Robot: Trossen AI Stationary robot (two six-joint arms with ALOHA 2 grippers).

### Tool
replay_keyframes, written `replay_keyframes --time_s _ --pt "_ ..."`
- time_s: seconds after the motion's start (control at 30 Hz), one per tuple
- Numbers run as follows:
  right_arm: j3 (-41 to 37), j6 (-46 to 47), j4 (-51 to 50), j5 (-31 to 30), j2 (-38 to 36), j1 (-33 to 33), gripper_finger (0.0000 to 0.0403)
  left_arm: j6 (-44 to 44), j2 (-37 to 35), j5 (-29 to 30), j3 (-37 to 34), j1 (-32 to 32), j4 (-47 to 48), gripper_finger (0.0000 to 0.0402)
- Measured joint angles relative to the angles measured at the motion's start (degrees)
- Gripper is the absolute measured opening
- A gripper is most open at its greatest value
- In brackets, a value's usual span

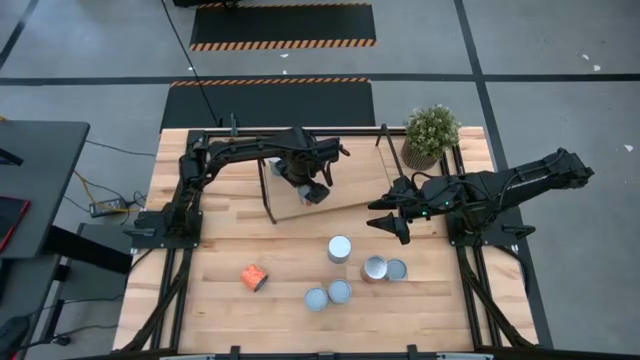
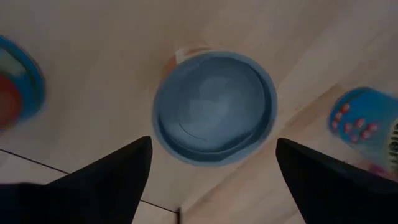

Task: Pick and place cans onto a shelf
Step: Put the canned diced tomatoes on the shelf

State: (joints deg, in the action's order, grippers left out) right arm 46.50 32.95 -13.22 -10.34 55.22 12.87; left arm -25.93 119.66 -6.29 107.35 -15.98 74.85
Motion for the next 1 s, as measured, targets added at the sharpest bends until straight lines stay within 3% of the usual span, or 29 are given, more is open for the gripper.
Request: replay_keyframes --time_s 0.17,0.37,0.77,1.0 --pt "0.0 0.0 0.0 0.0 0.0 0.0 0.0281 8.0 -0.2 10.2 0.1 3.1 0.0 0.0348" --pt "0.0 0.3 0.0 0.0 0.0 0.0 0.0281 11.6 -0.1 18.5 0.1 4.7 1.0 0.0348" --pt "0.0 0.3 0.1 0.0 0.0 -0.1 0.0281 12.5 -0.8 19.2 0.7 2.6 4.9 0.0348" --pt "0.0 0.4 0.8 0.0 0.0 -1.1 0.0281 11.6 -1.0 17.7 8.2 2.3 0.6 0.0348"
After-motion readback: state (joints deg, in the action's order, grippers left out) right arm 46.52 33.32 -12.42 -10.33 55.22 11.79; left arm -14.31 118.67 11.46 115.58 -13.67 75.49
